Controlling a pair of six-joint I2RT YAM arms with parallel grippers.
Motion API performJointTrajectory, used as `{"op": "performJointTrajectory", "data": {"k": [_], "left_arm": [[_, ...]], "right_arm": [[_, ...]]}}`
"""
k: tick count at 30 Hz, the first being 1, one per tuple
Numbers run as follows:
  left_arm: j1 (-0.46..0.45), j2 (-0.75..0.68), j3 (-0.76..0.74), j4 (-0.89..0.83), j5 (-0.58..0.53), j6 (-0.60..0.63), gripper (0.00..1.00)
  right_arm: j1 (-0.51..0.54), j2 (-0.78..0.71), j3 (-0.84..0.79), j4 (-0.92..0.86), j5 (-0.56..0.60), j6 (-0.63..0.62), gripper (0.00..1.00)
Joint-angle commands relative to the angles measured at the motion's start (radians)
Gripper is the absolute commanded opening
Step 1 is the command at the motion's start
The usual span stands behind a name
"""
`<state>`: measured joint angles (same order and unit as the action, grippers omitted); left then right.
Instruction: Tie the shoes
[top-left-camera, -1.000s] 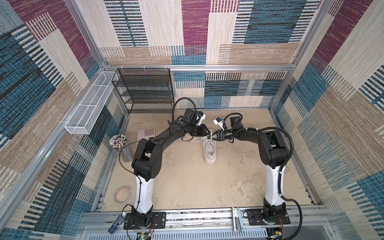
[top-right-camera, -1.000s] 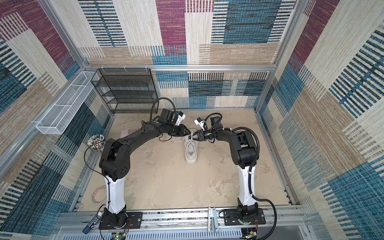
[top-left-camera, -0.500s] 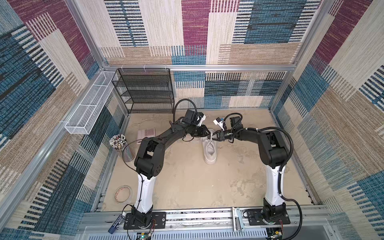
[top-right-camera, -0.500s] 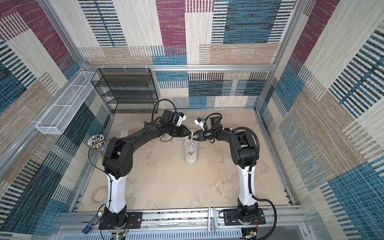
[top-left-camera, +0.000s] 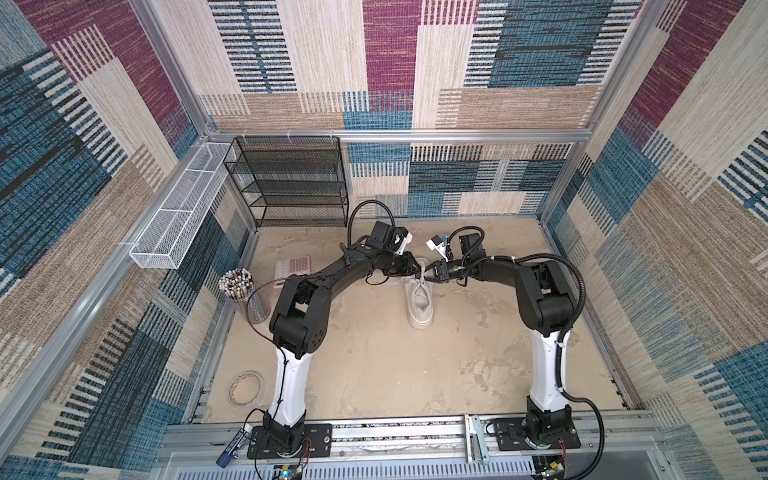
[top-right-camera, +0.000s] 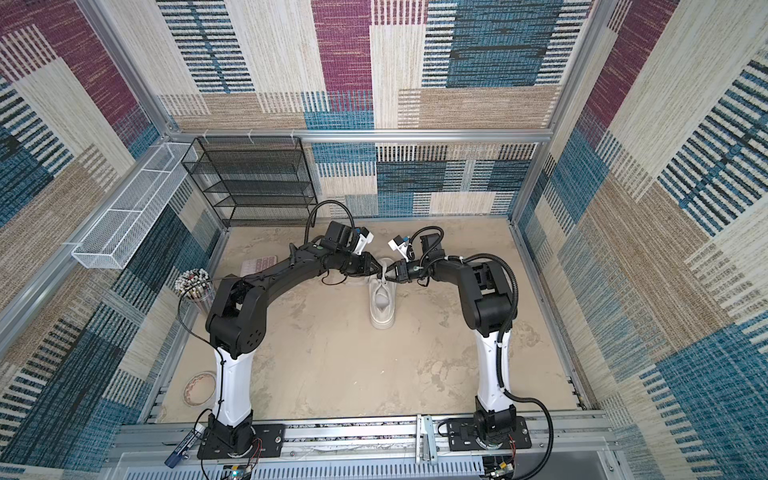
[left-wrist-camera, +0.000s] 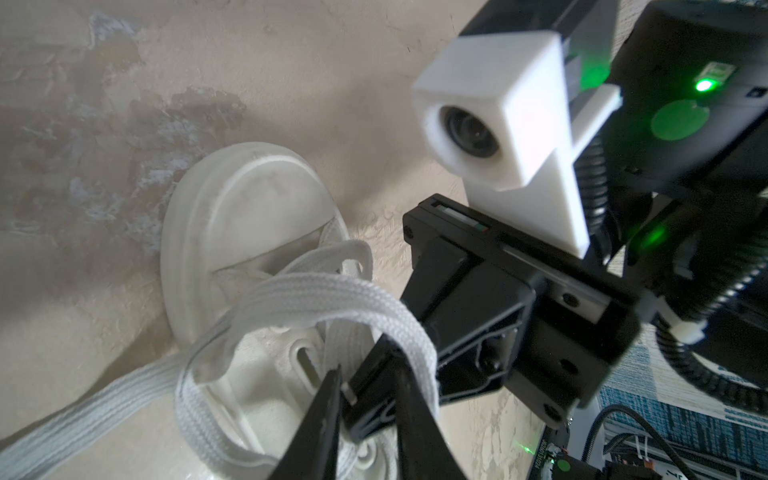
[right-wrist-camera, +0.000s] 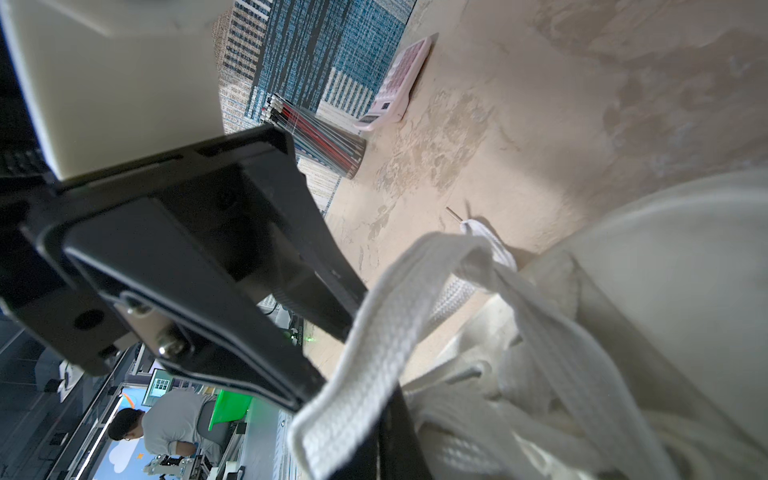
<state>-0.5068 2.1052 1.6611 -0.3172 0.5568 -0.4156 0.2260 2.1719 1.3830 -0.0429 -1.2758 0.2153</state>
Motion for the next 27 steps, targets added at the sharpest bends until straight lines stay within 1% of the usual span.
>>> {"op": "performJointTrajectory", "data": {"k": [1, 5, 6, 11, 12, 13, 15, 19, 22, 25, 27], "left_arm": [[0.000, 0.001, -0.003, 0.021, 0.011, -0.002, 0.21], [0.000, -0.005, -0.010, 0.022, 0.006, 0.001, 0.04], [-0.001, -0.007, -0.012, 0.022, 0.005, 0.001, 0.02], [-0.001, -0.013, -0.016, 0.022, -0.001, 0.003, 0.00], [-0.001, -0.014, -0.018, 0.021, -0.004, 0.004, 0.00], [-0.001, -0.017, -0.018, 0.021, -0.007, 0.005, 0.00], [-0.001, -0.029, -0.021, 0.021, -0.017, 0.008, 0.00], [0.001, -0.058, -0.020, -0.004, -0.049, 0.029, 0.00], [0.004, -0.067, -0.003, -0.043, -0.057, 0.055, 0.00], [0.010, -0.075, -0.003, -0.069, -0.054, 0.068, 0.00], [0.015, -0.089, -0.018, -0.064, -0.060, 0.074, 0.00]], "right_arm": [[0.003, 0.001, 0.008, 0.014, -0.025, -0.007, 0.00], [0.001, 0.002, 0.010, 0.014, -0.023, -0.008, 0.00], [0.003, 0.001, 0.010, 0.012, -0.024, -0.009, 0.00], [0.002, 0.001, 0.008, 0.010, -0.025, -0.012, 0.00], [0.002, -0.001, 0.008, 0.006, -0.024, -0.014, 0.05], [0.001, -0.004, 0.007, 0.003, -0.017, -0.017, 0.14], [0.000, -0.012, 0.003, -0.008, -0.002, -0.025, 0.22], [-0.021, -0.029, -0.024, -0.015, 0.046, -0.016, 0.25], [-0.045, -0.054, -0.053, -0.018, 0.086, -0.011, 0.31], [-0.070, -0.078, -0.076, -0.025, 0.127, -0.005, 0.33], [-0.082, -0.094, -0.088, -0.028, 0.130, -0.011, 0.34]]}}
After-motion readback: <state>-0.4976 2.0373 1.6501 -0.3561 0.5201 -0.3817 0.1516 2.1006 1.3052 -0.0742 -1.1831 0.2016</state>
